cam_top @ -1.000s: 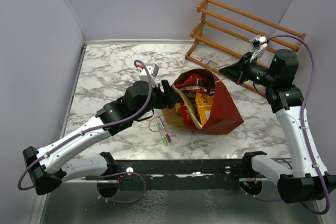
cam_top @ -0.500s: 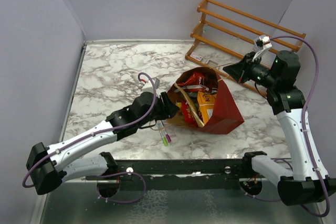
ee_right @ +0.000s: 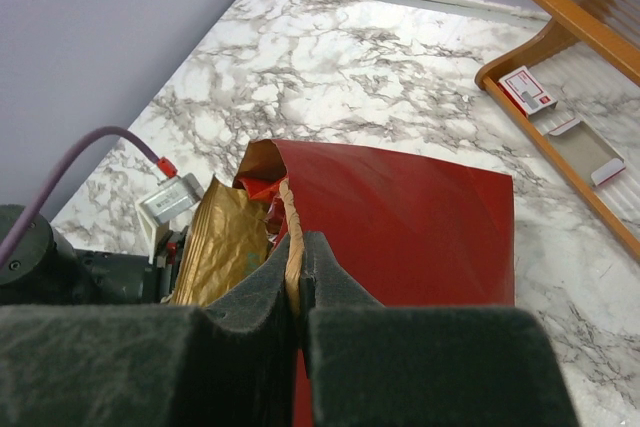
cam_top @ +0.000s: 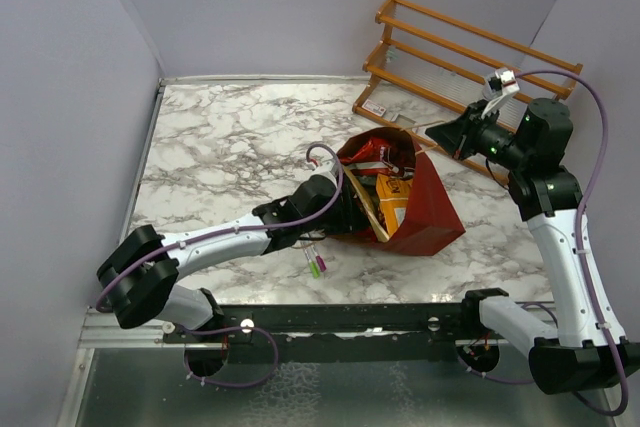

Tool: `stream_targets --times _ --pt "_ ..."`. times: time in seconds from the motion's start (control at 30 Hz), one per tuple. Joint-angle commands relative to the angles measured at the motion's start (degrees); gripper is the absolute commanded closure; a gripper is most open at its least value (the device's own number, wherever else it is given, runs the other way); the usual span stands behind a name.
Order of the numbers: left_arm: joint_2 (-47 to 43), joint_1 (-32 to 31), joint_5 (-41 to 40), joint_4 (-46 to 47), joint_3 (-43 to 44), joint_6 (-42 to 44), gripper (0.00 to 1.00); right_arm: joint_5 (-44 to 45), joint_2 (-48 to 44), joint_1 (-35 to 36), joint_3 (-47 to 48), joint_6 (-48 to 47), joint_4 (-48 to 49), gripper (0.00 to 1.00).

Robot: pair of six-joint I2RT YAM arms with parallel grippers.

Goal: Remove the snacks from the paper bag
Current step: Take out the snack from the paper bag.

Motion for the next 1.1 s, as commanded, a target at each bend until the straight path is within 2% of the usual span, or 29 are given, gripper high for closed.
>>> stream_targets --times 0.0,0.07,0.23,0.37,0.63,1.07 --pt "1.71 -1.95 2.41 3.28 1.58 -1.39 0.53 1.7 -1.61 -0.2 -0.49 0.28 1.27 0.99" --pt "1.59 -2.39 1.97 3.31 1.33 -1.61 0.57 1.73 -1.69 -0.2 -0.62 0.33 1.33 0.99" --pt "-0.34 -2.51 -0.19 2.11 0.74 -1.71 0.74 1.63 -1.68 -0.19 -0.93 0.32 1.54 0.99" --pt "-2.71 -2.51 -2.92 -0.36 1.14 -0.72 0.83 1.96 -1.81 -0.21 -1.17 0.32 1.5 0.99" --pt "-10.29 -2.18 -10.21 -8.97 3.71 2.15 0.9 3.76 -2.34 -0.23 -1.41 0.24 1.24 0.99" --pt "-30.99 -1.79 -24.68 -28.23 5.58 6.16 0.97 4.82 -2.74 -0.13 -2.43 0.46 1.7 0.99"
